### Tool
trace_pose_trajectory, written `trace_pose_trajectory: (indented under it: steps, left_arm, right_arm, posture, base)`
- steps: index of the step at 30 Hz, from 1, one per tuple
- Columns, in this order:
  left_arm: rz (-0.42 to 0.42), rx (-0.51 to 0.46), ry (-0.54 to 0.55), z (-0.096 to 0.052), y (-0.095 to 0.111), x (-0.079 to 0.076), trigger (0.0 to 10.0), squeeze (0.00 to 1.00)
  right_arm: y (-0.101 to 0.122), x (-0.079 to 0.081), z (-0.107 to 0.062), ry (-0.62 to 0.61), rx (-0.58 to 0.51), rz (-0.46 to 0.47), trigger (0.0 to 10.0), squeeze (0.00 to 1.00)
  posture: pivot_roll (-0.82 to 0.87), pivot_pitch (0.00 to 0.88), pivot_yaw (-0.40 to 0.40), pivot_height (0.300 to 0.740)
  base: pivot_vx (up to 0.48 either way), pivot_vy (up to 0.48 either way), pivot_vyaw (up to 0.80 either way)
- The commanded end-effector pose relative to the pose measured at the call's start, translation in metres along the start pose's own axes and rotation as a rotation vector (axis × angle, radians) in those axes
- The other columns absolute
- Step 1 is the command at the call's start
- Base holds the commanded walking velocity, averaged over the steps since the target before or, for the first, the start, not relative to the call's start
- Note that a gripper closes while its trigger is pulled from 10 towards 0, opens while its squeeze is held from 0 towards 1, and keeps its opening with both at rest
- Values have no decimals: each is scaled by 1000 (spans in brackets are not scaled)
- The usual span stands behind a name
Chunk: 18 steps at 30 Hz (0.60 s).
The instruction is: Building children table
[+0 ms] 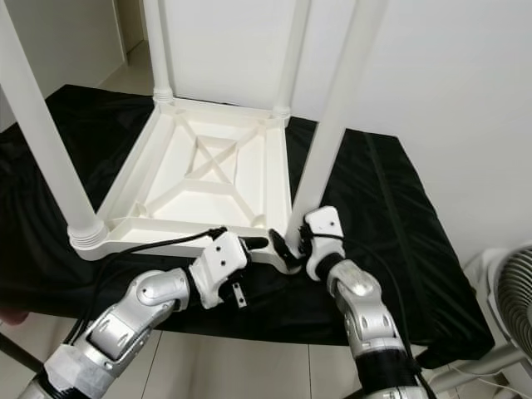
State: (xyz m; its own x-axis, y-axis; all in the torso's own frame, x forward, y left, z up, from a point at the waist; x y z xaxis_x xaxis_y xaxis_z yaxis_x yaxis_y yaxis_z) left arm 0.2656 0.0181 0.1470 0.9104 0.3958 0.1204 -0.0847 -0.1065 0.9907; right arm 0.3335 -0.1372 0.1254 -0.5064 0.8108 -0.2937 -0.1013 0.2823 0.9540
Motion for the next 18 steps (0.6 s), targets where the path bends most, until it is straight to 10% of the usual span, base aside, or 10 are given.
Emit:
trace_pose_trajectory:
  steps: [1, 3, 4, 18]
  left_arm:
    - [13, 13, -53, 1, 0, -3, 10000, 0]
    - [14, 12, -51, 0, 1, -3, 10000, 0]
    - [14, 12, -50, 0, 1, -3, 10000, 0]
    - [10, 11, -39, 0, 1, -3, 10000, 0]
  right_arm:
    - [-4, 5, 3, 34, 20, -9, 10000, 0]
    - [-5, 6, 6, 51, 24, -12, 10000, 0]
    - [-5, 8, 9, 71, 27, -12, 784, 0]
    - [-14, 12, 5, 129, 31, 6, 0, 0]
  posture:
    - [-83, 0, -84, 740]
    - [-76, 0, -84, 740]
    - [-70, 0, -87, 740]
    - [-71, 0, -94, 740]
  base:
    - [0, 0, 0]
    - [0, 0, 0]
    - [0, 0, 0]
    - [0, 0, 0]
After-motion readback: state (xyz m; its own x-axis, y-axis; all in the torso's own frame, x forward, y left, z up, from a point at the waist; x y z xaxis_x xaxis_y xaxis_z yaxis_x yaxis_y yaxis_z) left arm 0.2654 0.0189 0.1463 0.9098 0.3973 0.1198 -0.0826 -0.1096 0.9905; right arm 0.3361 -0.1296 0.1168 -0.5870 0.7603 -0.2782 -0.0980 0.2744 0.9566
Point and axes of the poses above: a point about 5 cm out from each wrist's last joint towards the gripper, its own z axis pointing out of the wrist towards the gripper, its own y axis along the axis of the wrist's last joint, x = y × z, the point moved 2 cm from there along z, pointing out of the wrist towards the gripper, and after that the axes turned 9 degrees about -z, right-handed, at the moved point
